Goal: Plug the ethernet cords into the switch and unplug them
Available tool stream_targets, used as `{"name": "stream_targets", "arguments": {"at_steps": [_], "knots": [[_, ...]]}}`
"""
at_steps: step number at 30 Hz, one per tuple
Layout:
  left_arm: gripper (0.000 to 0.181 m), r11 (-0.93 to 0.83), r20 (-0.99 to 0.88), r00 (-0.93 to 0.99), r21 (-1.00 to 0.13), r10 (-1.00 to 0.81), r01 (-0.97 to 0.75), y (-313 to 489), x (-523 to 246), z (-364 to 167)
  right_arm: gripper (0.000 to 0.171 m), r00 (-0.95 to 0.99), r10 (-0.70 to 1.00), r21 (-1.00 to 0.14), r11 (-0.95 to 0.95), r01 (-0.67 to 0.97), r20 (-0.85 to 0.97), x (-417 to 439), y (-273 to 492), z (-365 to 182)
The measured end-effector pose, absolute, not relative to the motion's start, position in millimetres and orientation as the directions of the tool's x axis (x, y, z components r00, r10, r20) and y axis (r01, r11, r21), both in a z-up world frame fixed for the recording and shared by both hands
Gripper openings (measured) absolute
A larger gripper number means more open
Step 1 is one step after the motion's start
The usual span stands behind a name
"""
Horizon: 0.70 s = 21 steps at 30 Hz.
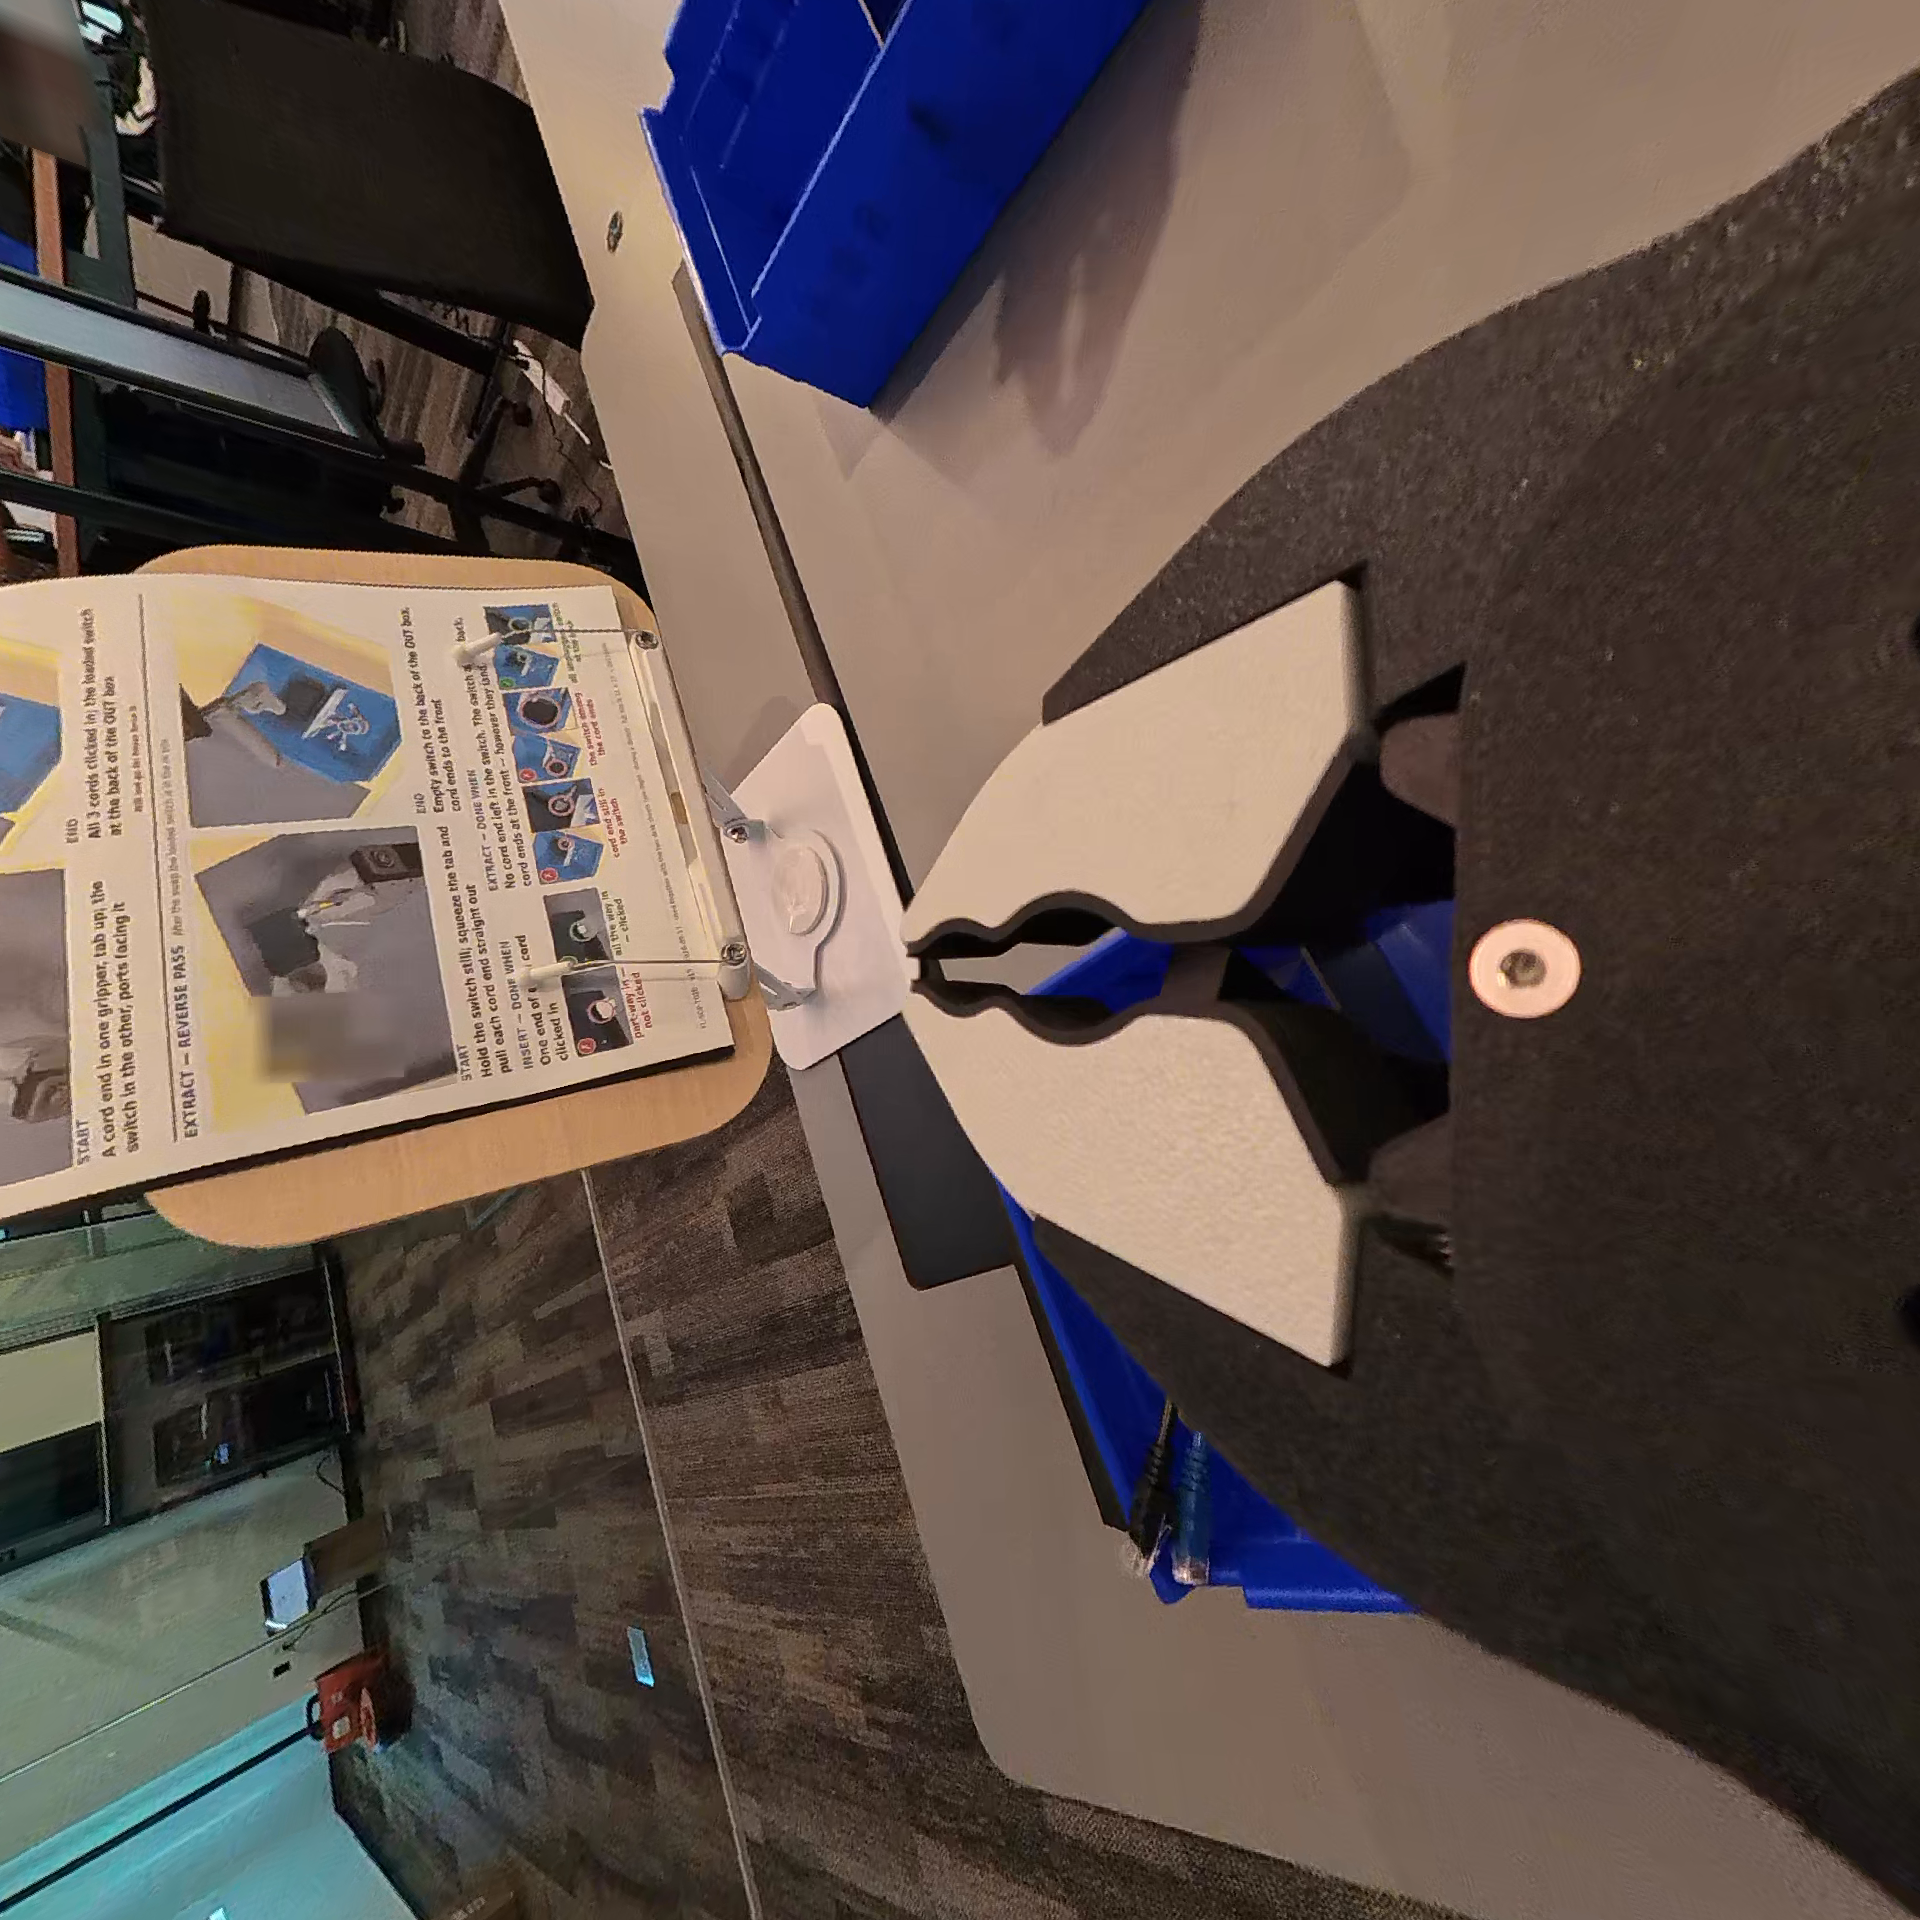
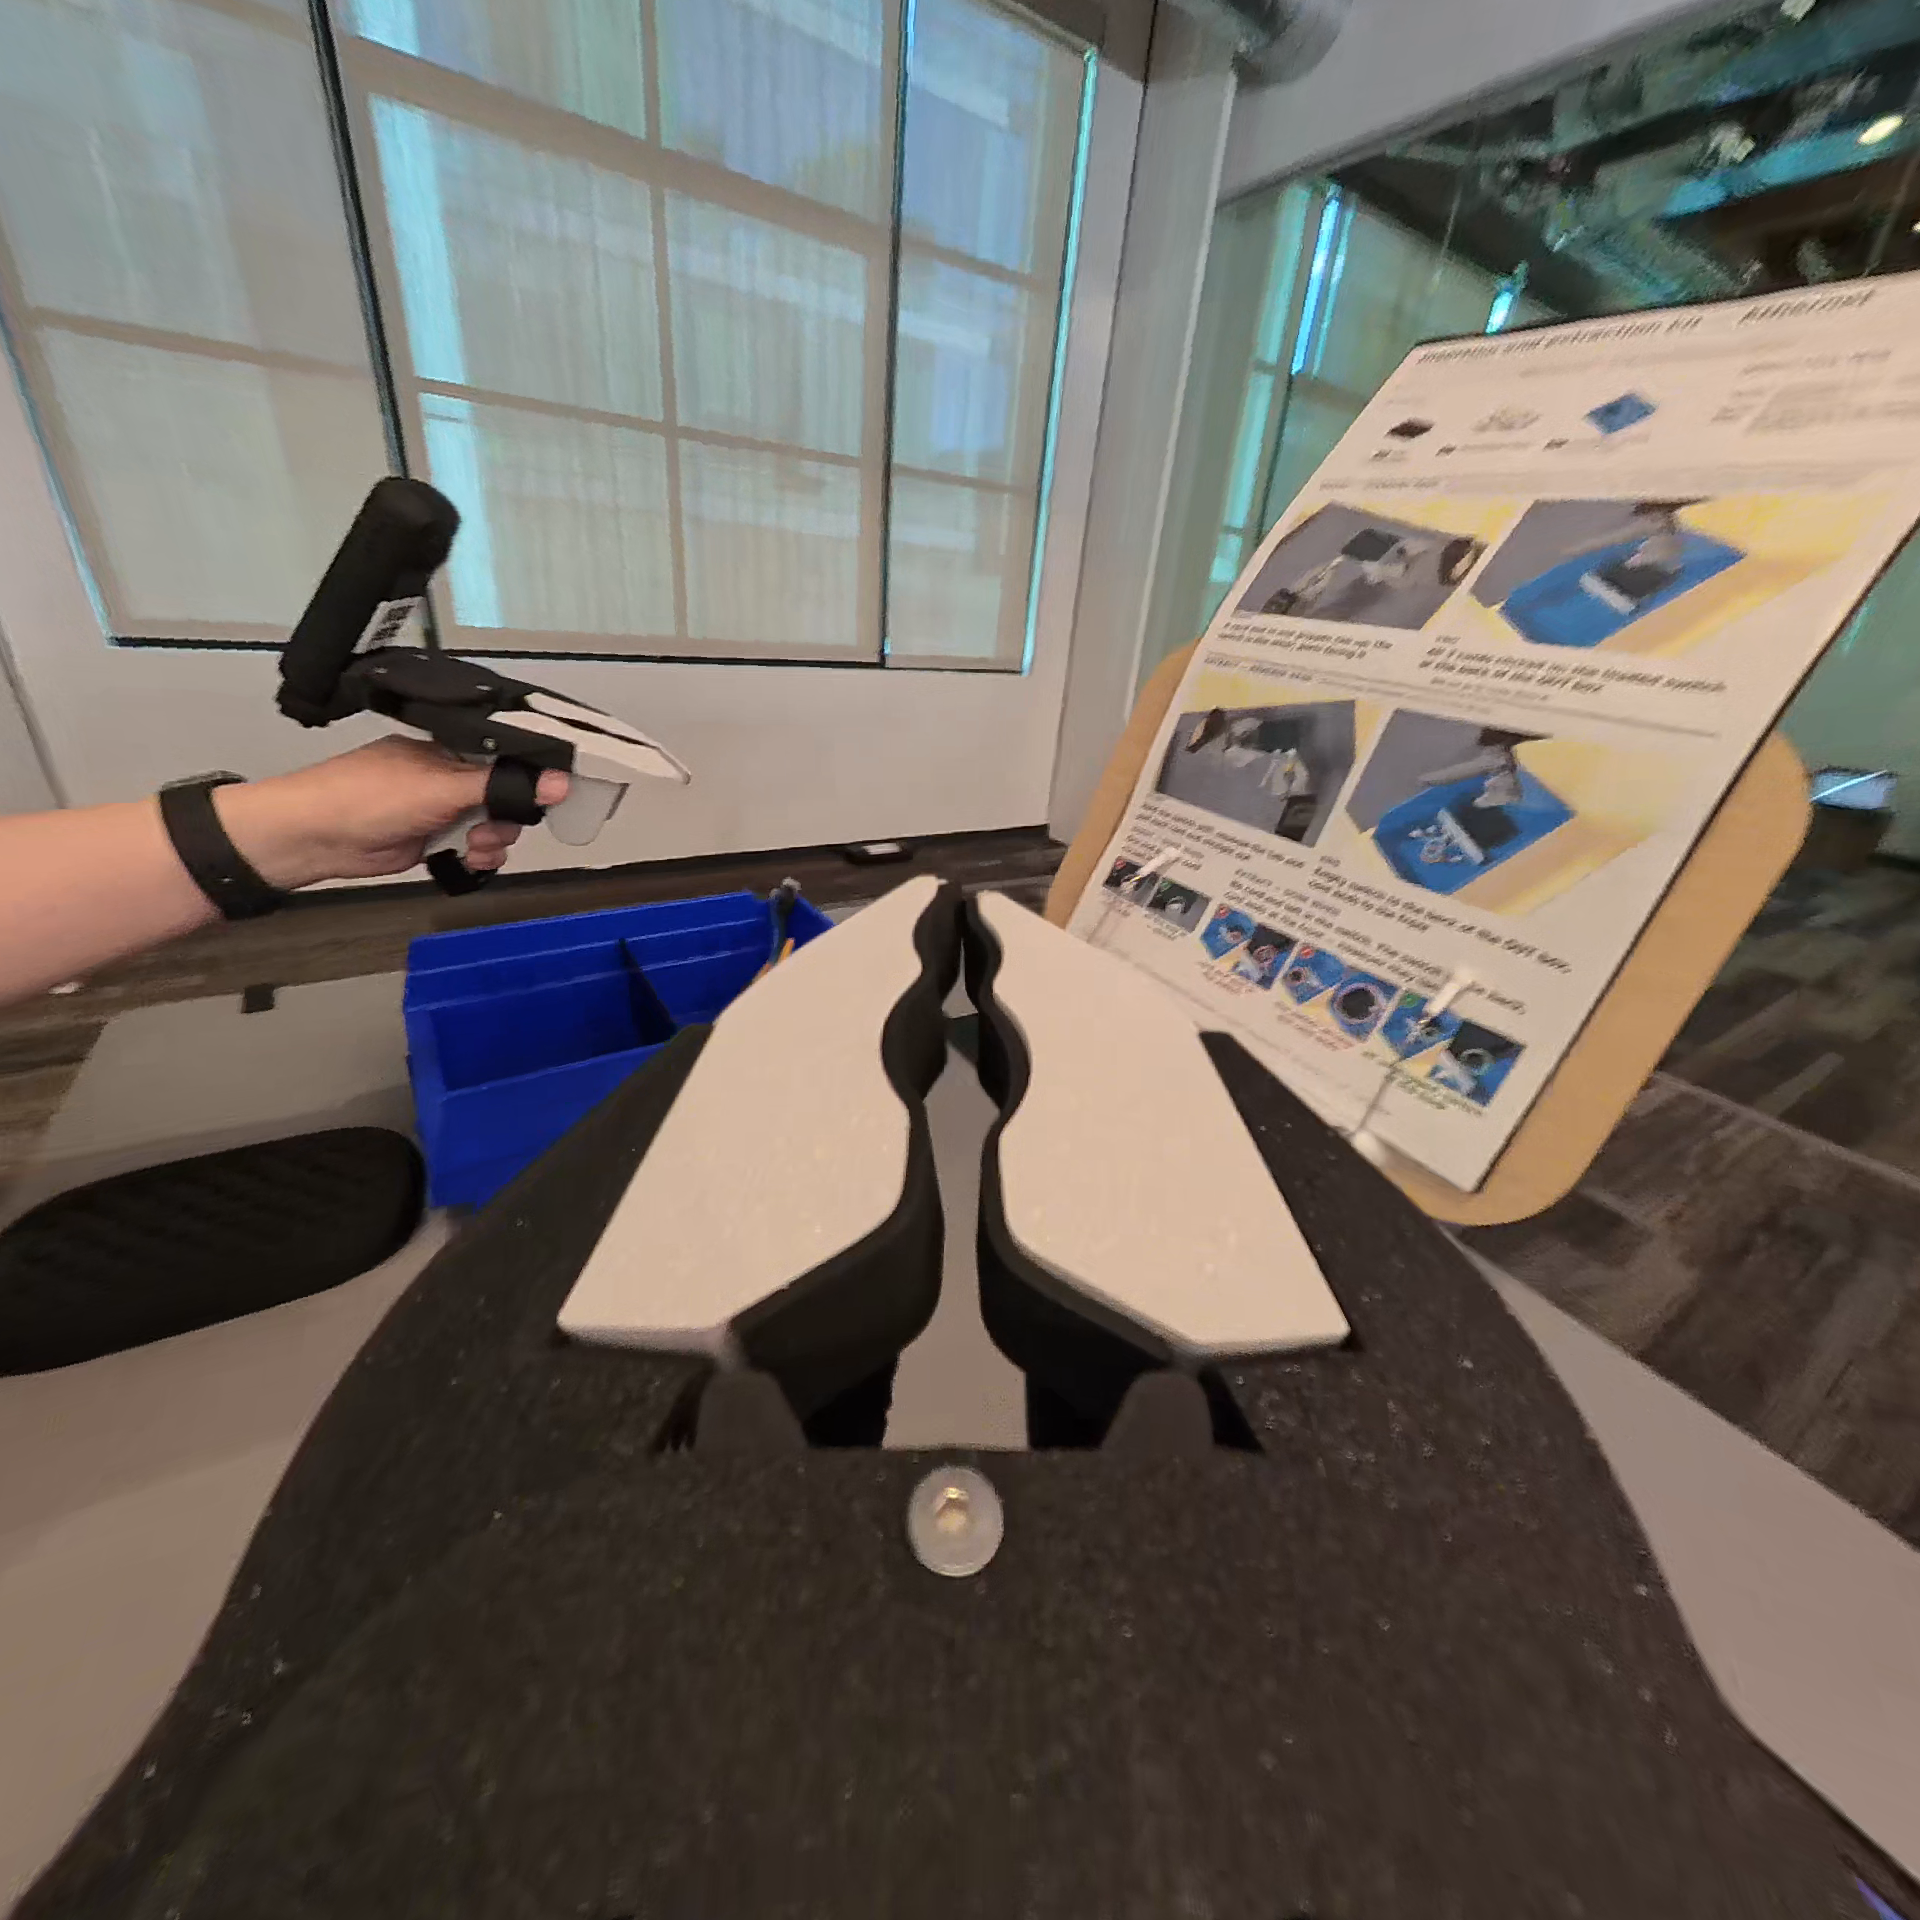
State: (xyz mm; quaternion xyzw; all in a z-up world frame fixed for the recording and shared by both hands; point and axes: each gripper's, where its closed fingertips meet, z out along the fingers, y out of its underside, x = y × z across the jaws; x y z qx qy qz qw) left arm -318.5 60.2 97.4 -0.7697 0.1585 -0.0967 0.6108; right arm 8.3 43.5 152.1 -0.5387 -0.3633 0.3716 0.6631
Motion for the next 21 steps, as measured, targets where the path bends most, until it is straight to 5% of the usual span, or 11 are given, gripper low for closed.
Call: {"name": "stream_targets", "arguments": {"at_steps": [10, 14, 19, 21], "knots": [[0.004, -0.180, -0.058, 0.938, -0.976, -0.343, -0.126, 54.3, -324.8, 114.5, 0.007, 0.495, 0.867, -0.991, 0.112, -0.068, 0.064, 6.8, 55.6, 139.7], [0.005, -0.170, -0.074, 0.937, -0.976, -0.341, -0.139, 51.8, -324.6, 119.7, 0.000, 0.438, 0.887, -0.970, 0.214, -0.112, 0.145, 2.4, 42.7, 144.0], [0.005, -0.165, -0.094, 0.936, -0.973, -0.339, -0.158, 49.9, -324.2, 123.5, 0.000, 0.396, 0.918, -0.946, 0.131, -0.296, 0.003, 9.5, 41.9, 154.9], [0.005, -0.167, -0.101, 0.935, -0.972, -0.341, -0.166, 49.3, -323.9, 124.8, 0.000, 0.385, 0.923, -0.961, 0.118, -0.249, 0.014, 7.5, 43.4, 148.0]]}}
